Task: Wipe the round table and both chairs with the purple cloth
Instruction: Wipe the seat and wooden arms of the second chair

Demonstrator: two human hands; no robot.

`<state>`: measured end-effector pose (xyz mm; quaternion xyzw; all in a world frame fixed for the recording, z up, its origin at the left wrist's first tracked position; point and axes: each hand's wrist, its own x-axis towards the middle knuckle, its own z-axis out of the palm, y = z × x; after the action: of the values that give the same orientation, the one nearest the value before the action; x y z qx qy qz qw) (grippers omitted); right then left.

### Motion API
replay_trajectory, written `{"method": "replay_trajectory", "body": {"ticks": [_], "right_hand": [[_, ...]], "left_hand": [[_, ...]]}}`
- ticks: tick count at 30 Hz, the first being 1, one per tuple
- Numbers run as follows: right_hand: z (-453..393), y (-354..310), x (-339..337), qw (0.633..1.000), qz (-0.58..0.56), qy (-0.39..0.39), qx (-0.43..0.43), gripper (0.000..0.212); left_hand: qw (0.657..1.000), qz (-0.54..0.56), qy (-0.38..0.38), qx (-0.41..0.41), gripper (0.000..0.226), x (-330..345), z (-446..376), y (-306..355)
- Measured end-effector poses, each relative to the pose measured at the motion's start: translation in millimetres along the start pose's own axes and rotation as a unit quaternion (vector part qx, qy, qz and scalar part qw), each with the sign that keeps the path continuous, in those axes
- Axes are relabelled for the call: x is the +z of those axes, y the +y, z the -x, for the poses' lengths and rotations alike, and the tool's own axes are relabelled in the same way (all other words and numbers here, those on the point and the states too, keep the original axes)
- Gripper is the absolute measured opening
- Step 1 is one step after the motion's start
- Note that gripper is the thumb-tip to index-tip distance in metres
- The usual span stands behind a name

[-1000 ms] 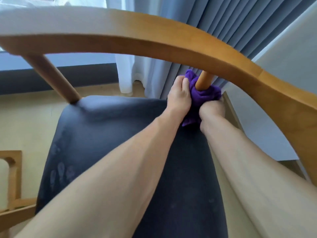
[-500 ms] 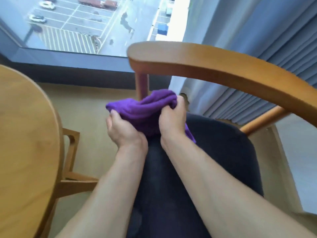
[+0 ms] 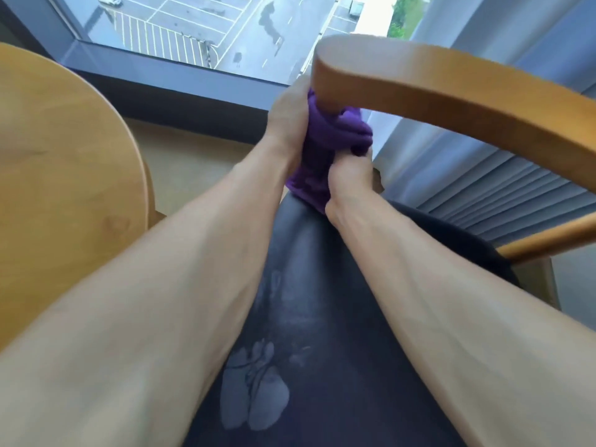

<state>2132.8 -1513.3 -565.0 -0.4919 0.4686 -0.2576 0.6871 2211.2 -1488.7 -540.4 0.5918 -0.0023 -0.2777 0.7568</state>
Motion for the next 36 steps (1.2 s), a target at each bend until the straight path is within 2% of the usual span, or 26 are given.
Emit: {"method": "replay_trajectory", "body": {"ticks": [5, 7, 9, 10, 12, 14, 17, 20, 22, 24, 25, 27, 29, 33, 36], "right_hand": [[1, 0, 2, 0.995, -0.086, 0.032, -0.047, 0.028], [-1, -4, 5, 0.986, -0.135, 0.033, -0.09, 0.025], [-4, -5, 10, 0.98, -0.163, 0.023, -0.114, 0.018], [-6, -4, 12, 0.98, -0.158, 0.023, -0.116, 0.016], [-14, -1, 13, 0.987, -0.134, 0.01, -0.087, 0.022], [-21, 3, 11, 0.996, -0.085, -0.015, -0.032, 0.025], [-24, 0, 5, 0.999, -0.038, -0.007, -0.021, 0.02], [-17, 2, -2, 1.0, -0.012, -0.004, -0.016, 0.019], [-2, 3, -12, 0.999, 0.028, -0.017, -0.018, 0.022], [20, 1, -26, 0.996, 0.065, -0.053, -0.029, 0.028], [27, 0, -34, 0.993, 0.084, -0.074, -0.036, 0.028], [37, -4, -49, 0.979, 0.156, -0.116, -0.067, 0.021], [46, -13, -63, 0.951, 0.238, -0.164, -0.11, 0.015], [70, -41, -98, 0.908, 0.322, -0.219, -0.155, 0.01], [81, -67, -131, 0.867, 0.4, -0.226, -0.192, 0.015]], "left_hand": [[0.996, 0.022, 0.02, -0.087, 0.032, -13, 6, -26], [0.994, 0.043, 0.029, -0.098, 0.042, -15, 13, -34], [0.994, 0.081, 0.023, -0.063, 0.051, -16, 24, -36], [0.994, 0.105, 0.014, -0.02, 0.044, -14, 29, -34], [0.989, 0.127, -0.017, 0.069, 0.027, -13, 33, -23], [0.989, 0.111, -0.043, 0.091, 0.025, -8, 30, -12], [0.997, 0.03, -0.034, 0.056, 0.023, -8, 15, -1], [0.998, -0.036, 0.011, -0.053, 0.044, -11, 6, -12], [0.992, -0.07, 0.042, -0.092, 0.055, -14, 11, -26], [0.989, -0.098, 0.069, -0.09, 0.052, -20, 23, -35], [0.989, -0.105, 0.078, -0.074, 0.041, -24, 33, -35], [0.991, -0.078, 0.081, -0.067, 0.017, -37, 46, -39], [0.995, -0.018, 0.052, -0.084, 0.007, -48, 68, -40], [0.995, 0.015, 0.025, -0.093, 0.008, -55, 121, -28], [0.994, -0.081, 0.038, -0.057, 0.021, -63, 150, -6]]}}
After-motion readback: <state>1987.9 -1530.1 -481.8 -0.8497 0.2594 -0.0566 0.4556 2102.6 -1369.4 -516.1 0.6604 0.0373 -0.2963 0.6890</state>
